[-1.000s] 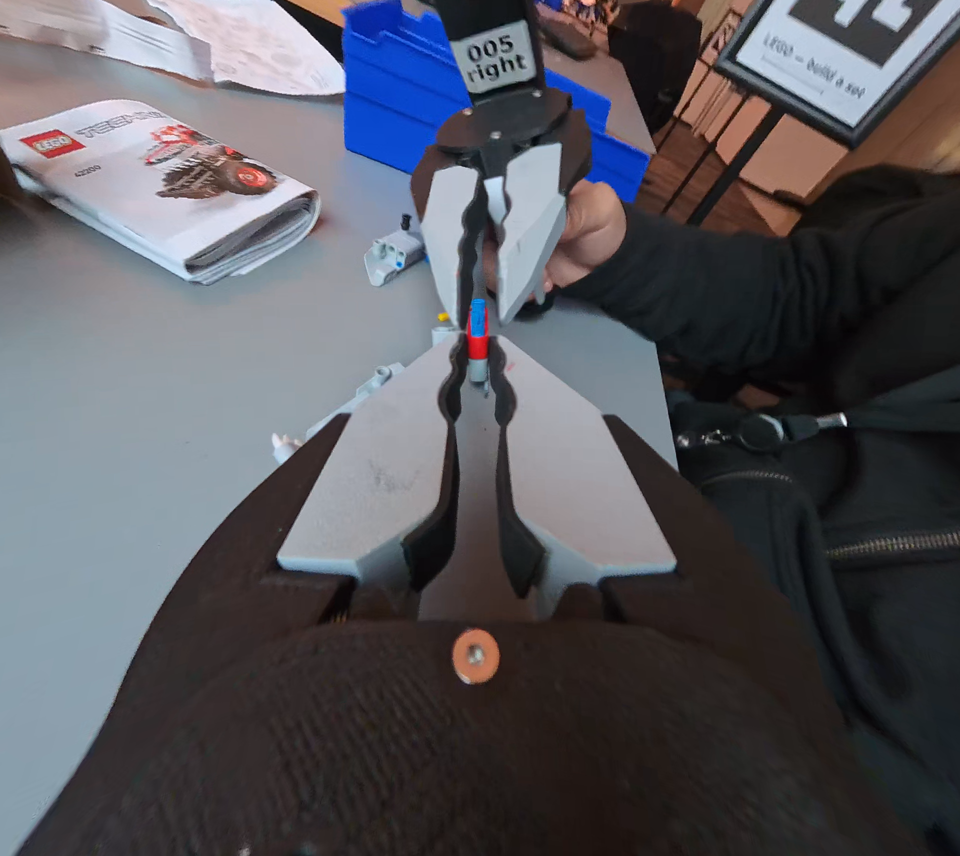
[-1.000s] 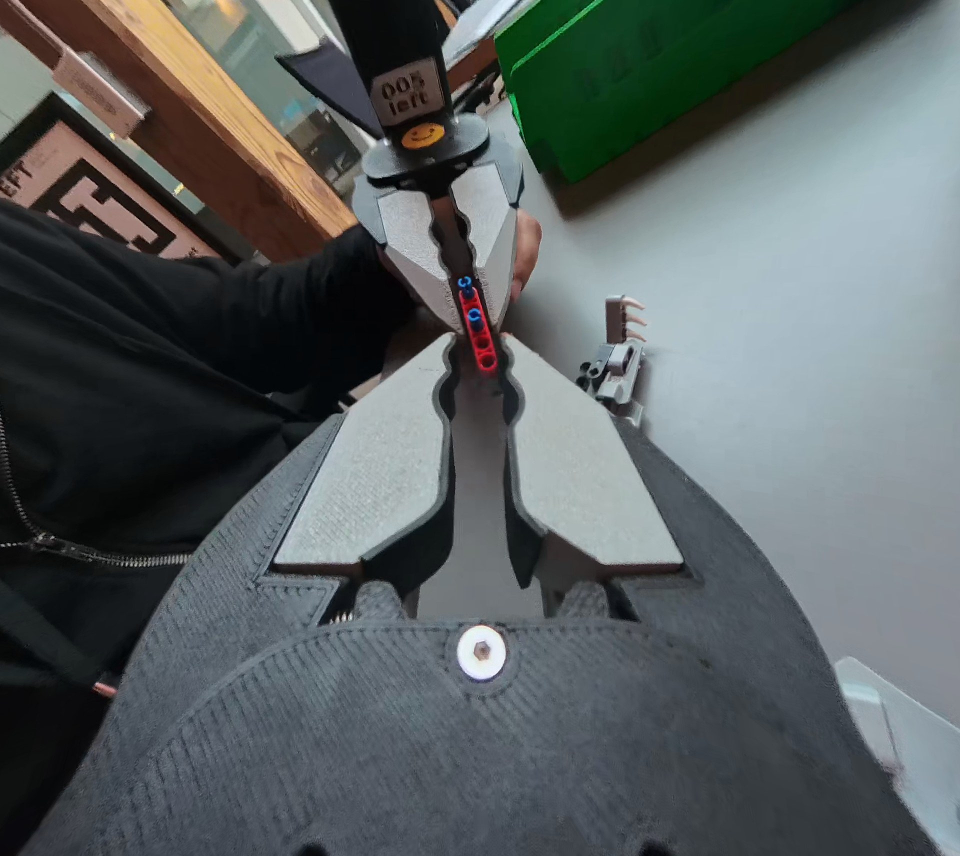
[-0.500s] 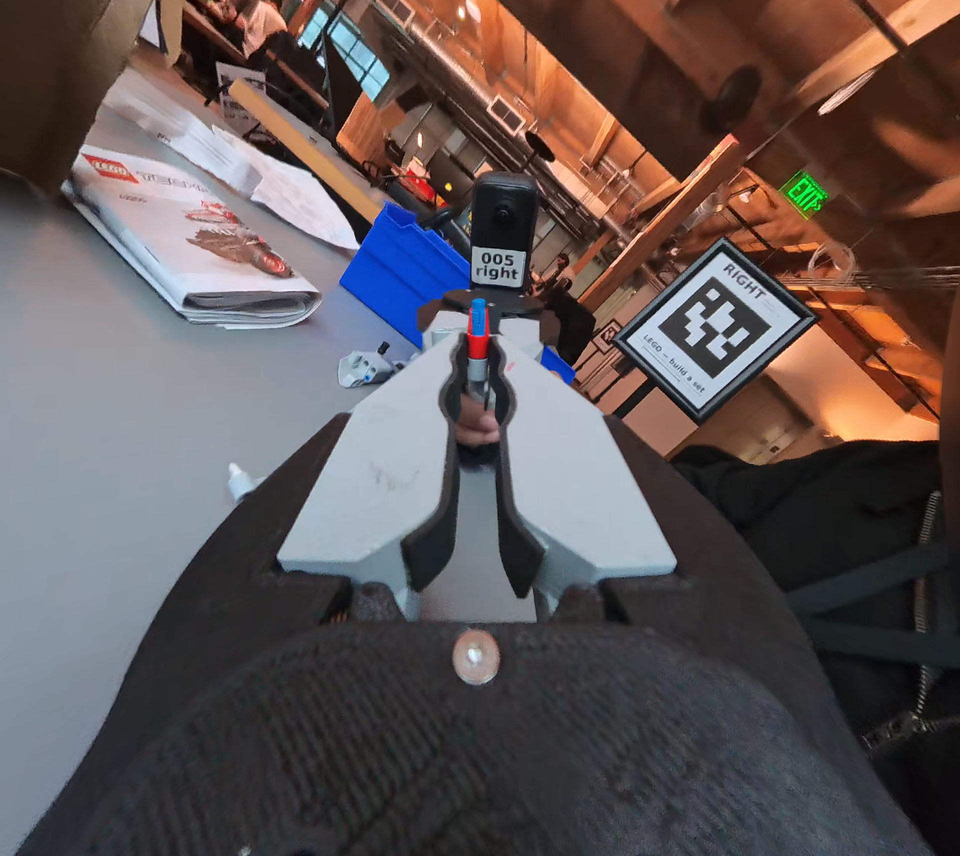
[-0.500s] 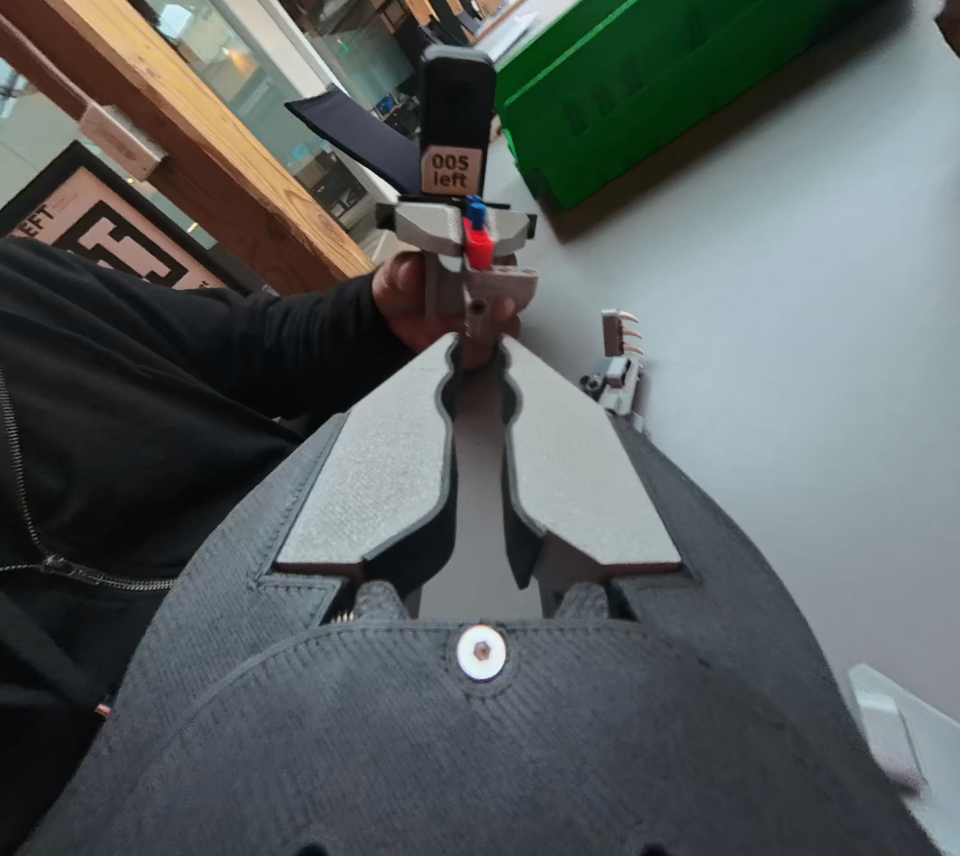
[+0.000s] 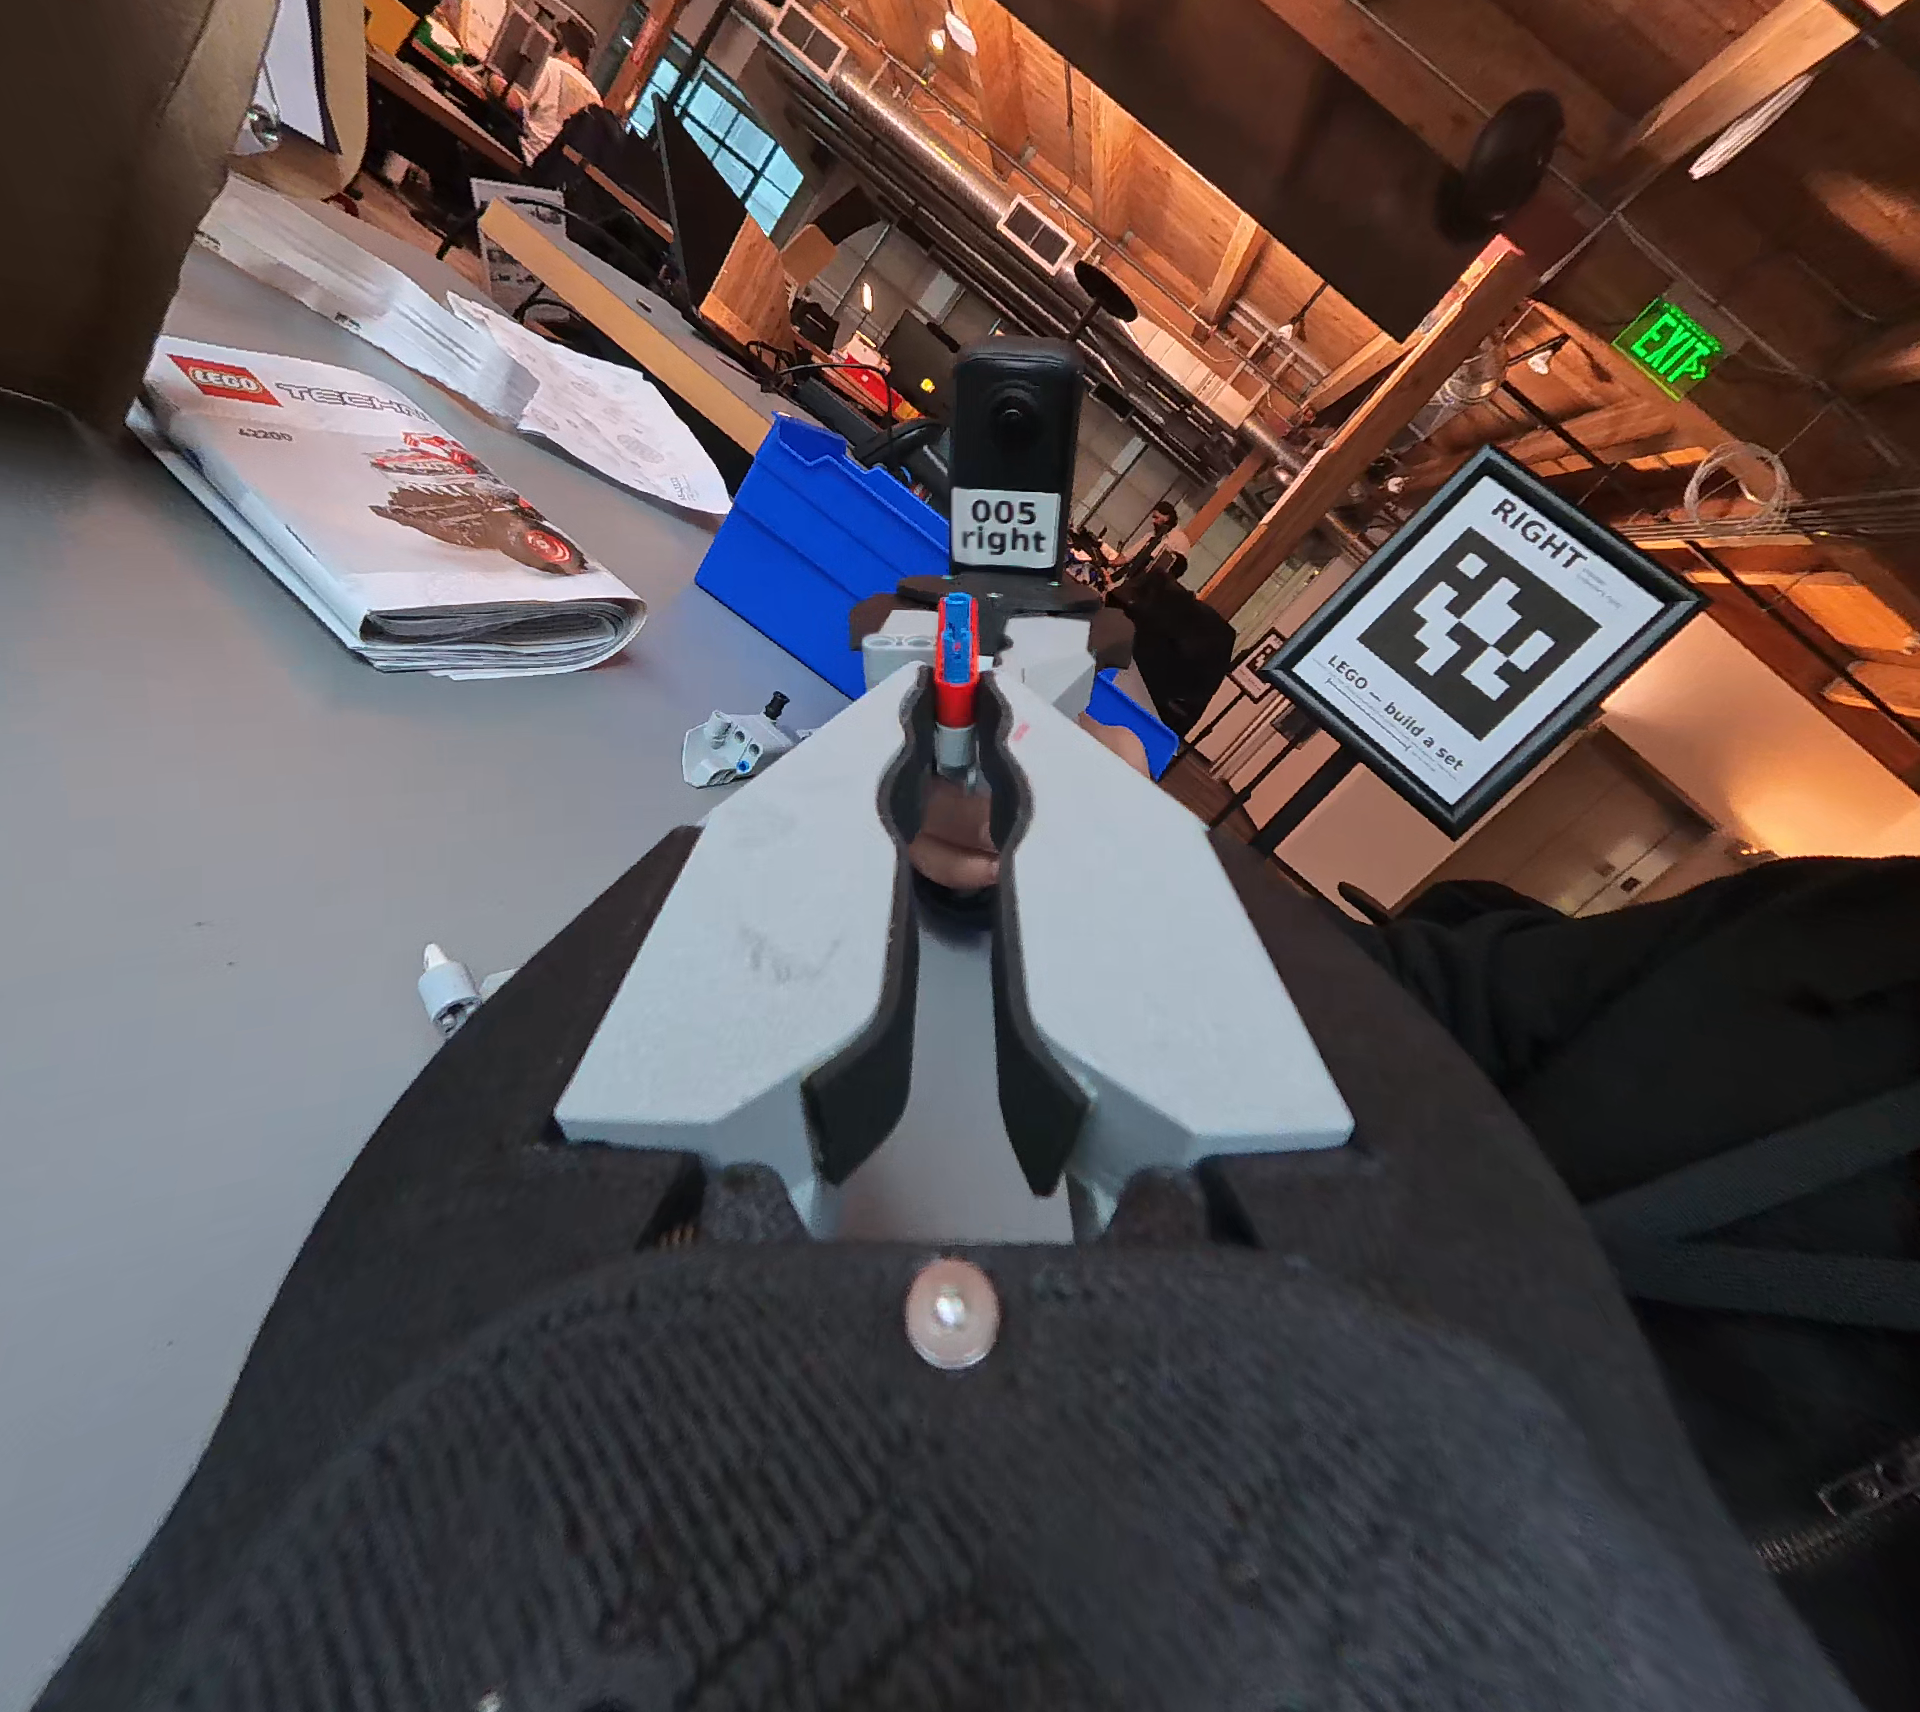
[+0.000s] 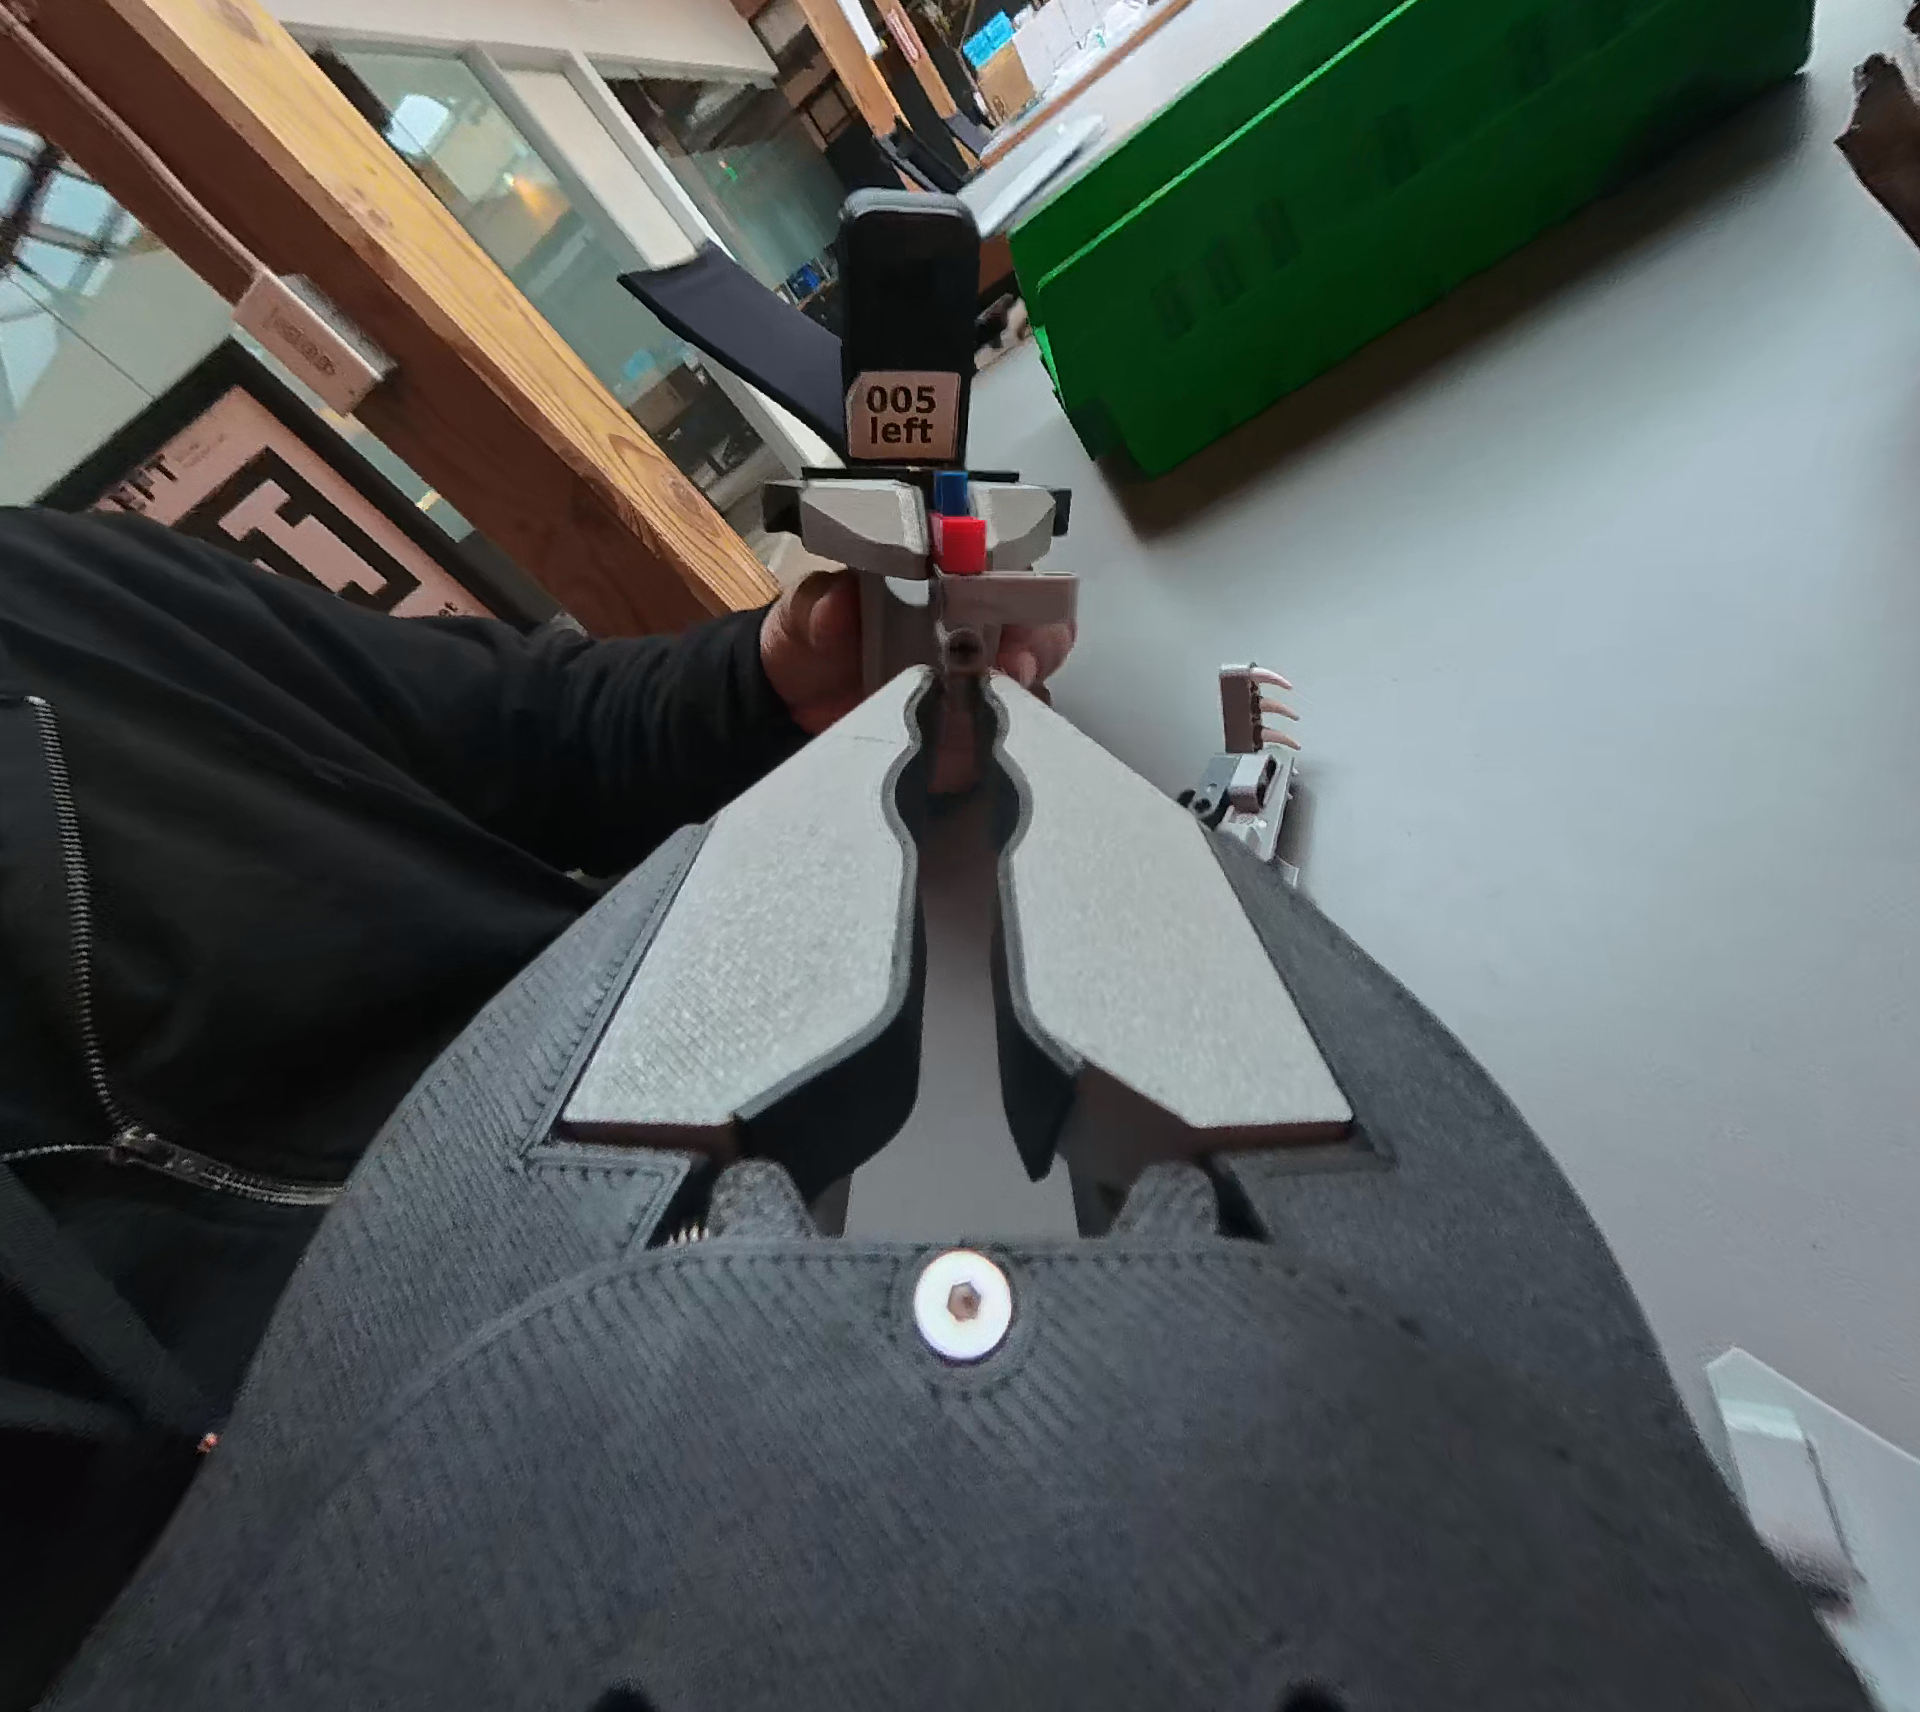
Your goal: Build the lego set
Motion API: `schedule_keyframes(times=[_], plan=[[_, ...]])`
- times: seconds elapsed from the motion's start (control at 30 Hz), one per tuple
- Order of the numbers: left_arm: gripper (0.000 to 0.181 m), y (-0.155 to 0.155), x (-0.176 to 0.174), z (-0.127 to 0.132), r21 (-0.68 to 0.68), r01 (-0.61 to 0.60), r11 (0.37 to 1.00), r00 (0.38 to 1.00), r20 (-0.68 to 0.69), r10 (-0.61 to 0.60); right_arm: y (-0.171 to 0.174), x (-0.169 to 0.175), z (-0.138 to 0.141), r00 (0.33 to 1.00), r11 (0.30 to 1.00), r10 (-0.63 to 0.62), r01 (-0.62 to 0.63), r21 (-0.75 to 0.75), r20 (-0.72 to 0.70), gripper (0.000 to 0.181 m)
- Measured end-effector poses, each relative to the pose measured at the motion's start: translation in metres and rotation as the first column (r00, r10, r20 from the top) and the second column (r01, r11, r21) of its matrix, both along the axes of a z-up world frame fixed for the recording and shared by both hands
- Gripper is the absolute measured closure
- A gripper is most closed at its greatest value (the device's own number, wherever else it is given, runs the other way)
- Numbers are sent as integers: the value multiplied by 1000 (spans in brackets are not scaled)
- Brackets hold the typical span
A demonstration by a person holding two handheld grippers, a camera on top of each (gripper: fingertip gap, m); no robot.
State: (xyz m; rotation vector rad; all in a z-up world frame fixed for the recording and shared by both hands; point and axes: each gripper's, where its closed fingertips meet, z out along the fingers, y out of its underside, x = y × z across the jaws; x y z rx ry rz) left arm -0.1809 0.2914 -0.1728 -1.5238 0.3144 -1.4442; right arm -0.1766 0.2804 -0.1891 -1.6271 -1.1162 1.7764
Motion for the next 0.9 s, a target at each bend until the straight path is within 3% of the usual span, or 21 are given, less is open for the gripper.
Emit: schedule_keyframes(times=[0.17,0.3,0.4,0.53,0.63,0.67,0.77,0.83,0.9], plan=[[176,-3,5,2,12,-14,1000,1000,14,14,3,2,14,992,987,20,-39,-157,-121,178],[176,-5,10,-5,-6,19,1000,999,-50,-19,4,5,10,997,995,9,-16,-97,-73,178],[176,-4,8,-1,52,-19,998,996,-83,23,4,2,11,997,998,-10,6,-58,-74,178],[176,-4,7,-1,54,-26,998,996,-84,30,1,0,10,997,994,21,-29,-108,-78,163],[176,-6,10,-1,45,-4,999,998,-69,7,-2,-1,11,995,993,37,-48,-112,-92,174],[176,-6,11,-1,44,-2,999,997,-79,6,0,0,9,997,994,27,-35,-105,-74,171],[176,-7,12,-9,41,35,999,985,-170,-28,16,9,9,997,997,-58,55,-55,-53,158],[175,-5,9,-19,44,35,998,957,-288,-21,25,16,16,989,991,-128,131,38,-71,158],[176,-7,11,-33,35,66,997,907,-419,-45,12,15,16,996,973,-88,93,210,-31,171]])
